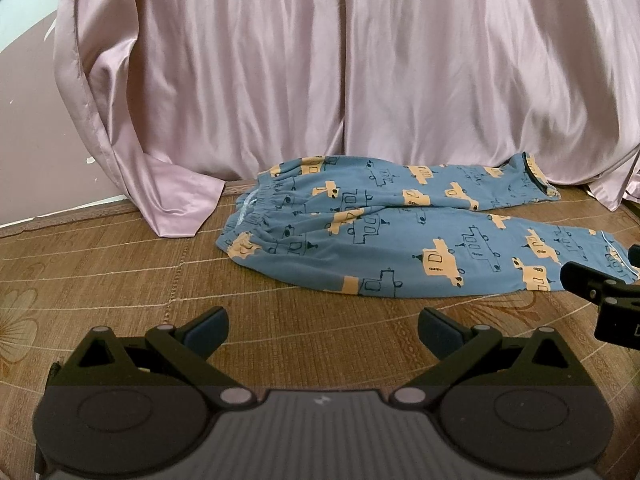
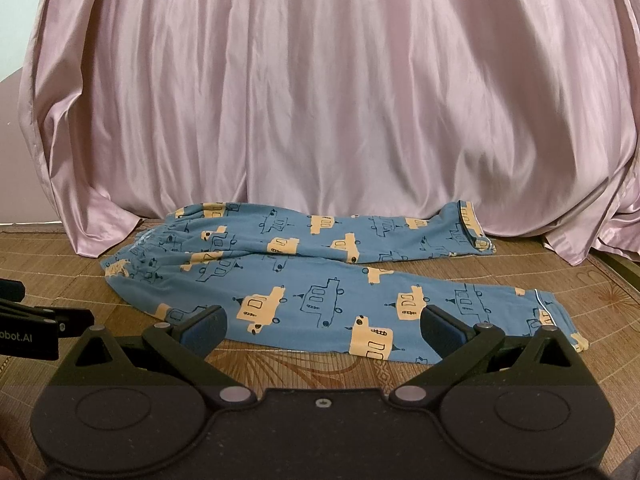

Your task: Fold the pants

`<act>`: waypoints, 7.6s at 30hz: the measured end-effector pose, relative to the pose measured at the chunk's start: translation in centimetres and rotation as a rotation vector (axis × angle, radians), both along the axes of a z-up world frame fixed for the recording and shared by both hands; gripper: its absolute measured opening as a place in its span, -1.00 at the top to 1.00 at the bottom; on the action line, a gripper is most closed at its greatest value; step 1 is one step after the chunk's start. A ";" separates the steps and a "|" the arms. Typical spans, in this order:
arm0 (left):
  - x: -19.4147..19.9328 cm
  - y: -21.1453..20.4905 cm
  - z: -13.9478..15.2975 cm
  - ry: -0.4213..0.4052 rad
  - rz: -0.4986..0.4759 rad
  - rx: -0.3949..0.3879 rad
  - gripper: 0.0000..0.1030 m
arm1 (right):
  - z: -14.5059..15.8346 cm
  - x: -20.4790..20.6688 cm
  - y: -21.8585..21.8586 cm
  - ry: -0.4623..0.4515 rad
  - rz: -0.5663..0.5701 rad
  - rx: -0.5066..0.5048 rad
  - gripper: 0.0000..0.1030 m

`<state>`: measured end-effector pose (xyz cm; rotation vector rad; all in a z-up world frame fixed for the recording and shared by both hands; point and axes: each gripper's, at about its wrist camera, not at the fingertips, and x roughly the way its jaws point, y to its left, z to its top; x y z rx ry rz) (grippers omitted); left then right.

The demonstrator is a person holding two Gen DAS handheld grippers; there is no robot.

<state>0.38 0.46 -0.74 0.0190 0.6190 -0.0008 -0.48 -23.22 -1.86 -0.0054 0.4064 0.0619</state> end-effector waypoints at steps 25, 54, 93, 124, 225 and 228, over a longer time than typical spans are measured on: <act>2.0 -0.3 -1.3 0.176 0.013 0.004 -1.00 | -0.1 1.8 -0.5 0.118 -0.040 -0.015 -0.99; 26.2 2.2 0.0 0.220 0.061 -0.016 -1.00 | -2.3 22.0 -0.6 -0.034 0.279 0.043 -0.99; 42.5 3.5 -1.9 0.244 -0.460 0.193 -0.53 | -1.0 46.0 -0.5 0.381 0.585 -0.038 -0.58; 41.3 4.9 -1.0 0.237 -0.423 0.147 0.95 | -2.9 47.5 0.5 0.395 0.570 -0.071 1.00; 16.3 2.4 -6.3 0.202 -0.742 0.860 0.74 | -5.0 14.4 1.8 0.225 0.595 -0.371 0.88; 16.6 2.5 -5.9 0.211 -0.735 0.831 0.57 | -4.8 14.6 1.4 0.233 0.591 -0.348 0.76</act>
